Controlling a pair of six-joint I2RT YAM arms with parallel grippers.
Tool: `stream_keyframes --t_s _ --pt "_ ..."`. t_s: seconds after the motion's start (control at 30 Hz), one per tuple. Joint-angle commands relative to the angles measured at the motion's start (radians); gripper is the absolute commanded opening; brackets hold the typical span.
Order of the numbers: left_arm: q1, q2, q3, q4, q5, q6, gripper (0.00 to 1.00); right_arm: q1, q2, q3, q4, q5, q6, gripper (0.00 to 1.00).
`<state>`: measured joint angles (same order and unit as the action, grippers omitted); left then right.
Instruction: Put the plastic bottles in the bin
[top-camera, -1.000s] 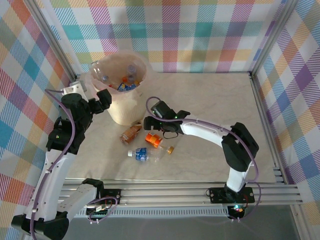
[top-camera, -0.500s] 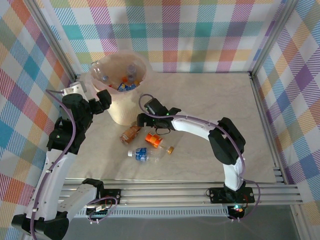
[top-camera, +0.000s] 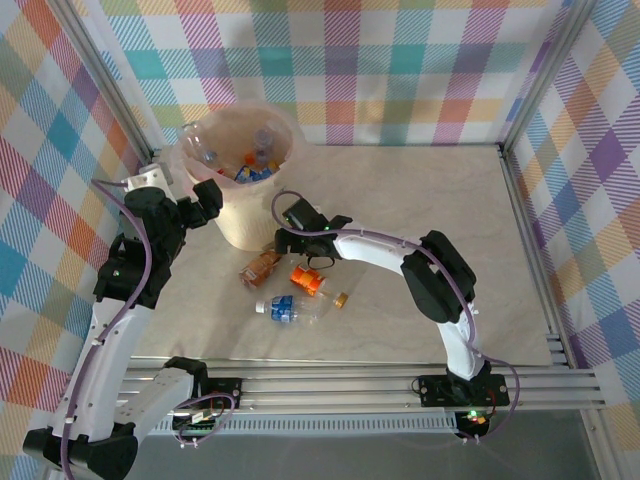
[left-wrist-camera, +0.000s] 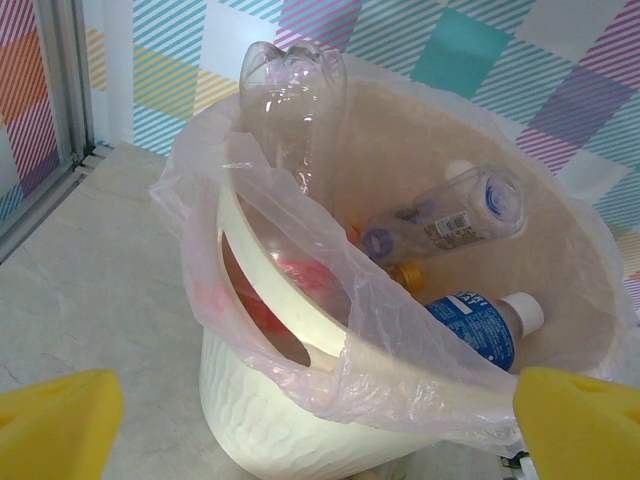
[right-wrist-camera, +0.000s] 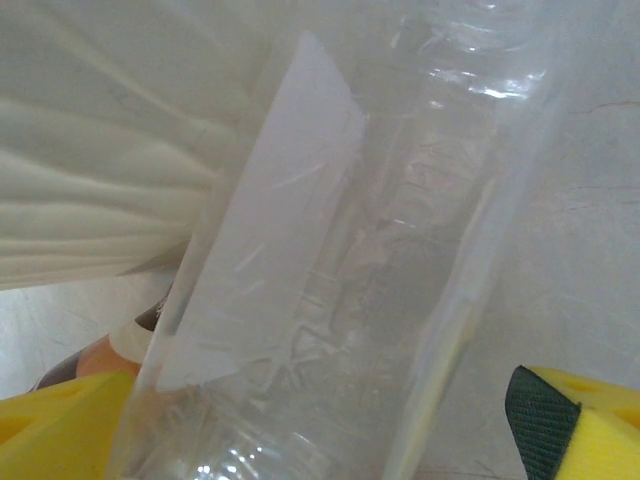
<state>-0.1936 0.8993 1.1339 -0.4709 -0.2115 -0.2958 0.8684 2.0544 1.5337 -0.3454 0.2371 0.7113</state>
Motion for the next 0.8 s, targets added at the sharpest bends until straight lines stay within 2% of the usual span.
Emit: stream_keyframes --t_s 0.0,0.13,0.33,0.47,0.57,0.7,0.77 --pt "0.011 -0.010 -0.010 0.009 -0.011 -0.005 1.00 -0.012 0.021 0.019 -0.020 0.042 -0.018 0.92" --pt "0.009 -0.011 -0.008 0.009 -0.009 -0.005 1.00 -0.030 0.019 0.000 -0.022 0.051 -0.016 0.75" --pt "0.010 -0.013 -0.006 0.007 -0.006 -0.006 1.00 -0.063 0.006 -0.037 -0.013 0.051 -0.026 0.63" --pt "0.009 -0.014 -0.003 0.005 -0.003 -0.007 1.00 -0.083 0.000 -0.056 -0.009 0.056 -0.039 0.63" --pt "0.011 -0.017 -0.003 0.005 -0.003 -0.007 1.00 -0.094 0.001 -0.060 -0.012 0.065 -0.060 0.67" --pt "0.010 -0.021 -0.003 0.006 -0.002 -0.009 1.00 -0.106 0.017 -0.040 -0.040 0.091 -0.080 0.82" --pt "0.010 -0.022 -0.002 0.006 -0.002 -0.009 1.00 -0.108 0.022 -0.034 -0.043 0.103 -0.090 0.83"
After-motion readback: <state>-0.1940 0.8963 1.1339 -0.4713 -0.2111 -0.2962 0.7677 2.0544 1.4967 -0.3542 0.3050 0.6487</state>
